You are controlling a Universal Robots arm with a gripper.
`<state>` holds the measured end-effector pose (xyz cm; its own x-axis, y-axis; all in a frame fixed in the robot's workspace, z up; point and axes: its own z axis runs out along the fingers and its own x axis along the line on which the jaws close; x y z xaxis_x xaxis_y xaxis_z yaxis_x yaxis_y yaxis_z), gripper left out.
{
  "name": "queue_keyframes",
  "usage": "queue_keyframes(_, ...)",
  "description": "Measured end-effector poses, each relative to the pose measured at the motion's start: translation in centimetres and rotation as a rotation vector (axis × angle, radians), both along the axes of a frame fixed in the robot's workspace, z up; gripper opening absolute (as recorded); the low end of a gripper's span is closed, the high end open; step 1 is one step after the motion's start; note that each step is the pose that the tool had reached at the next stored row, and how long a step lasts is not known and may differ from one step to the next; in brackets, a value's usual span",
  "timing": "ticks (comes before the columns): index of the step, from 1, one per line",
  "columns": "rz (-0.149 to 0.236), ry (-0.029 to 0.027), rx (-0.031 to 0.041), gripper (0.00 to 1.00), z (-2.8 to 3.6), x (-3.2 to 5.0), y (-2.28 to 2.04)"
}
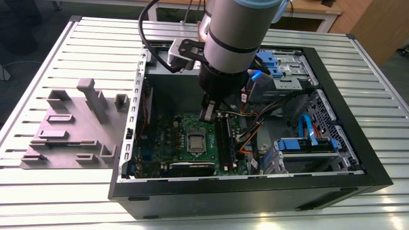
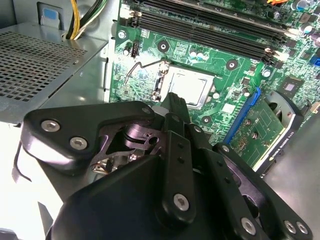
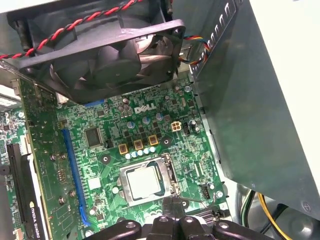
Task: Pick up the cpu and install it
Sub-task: 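Install the first cpu locking lever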
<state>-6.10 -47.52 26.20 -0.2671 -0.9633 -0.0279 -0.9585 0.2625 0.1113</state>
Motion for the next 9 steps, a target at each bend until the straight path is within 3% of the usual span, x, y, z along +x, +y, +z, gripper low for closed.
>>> queue_keyframes(6, 0.001, 0.0000, 0.0022, 0.10, 0.00, 0.04, 0.01)
queue_keyframes(7, 0.001, -0.0002, 0.0080, 0.10, 0.01, 0.04, 0.07)
queue_keyframes(8, 0.001, -0.0004, 0.0181, 0.10, 0.00, 0.04, 0.11)
queue_keyframes(9, 0.001, -0.0006, 0.0332, 0.10, -0.01, 0.05, 0.12)
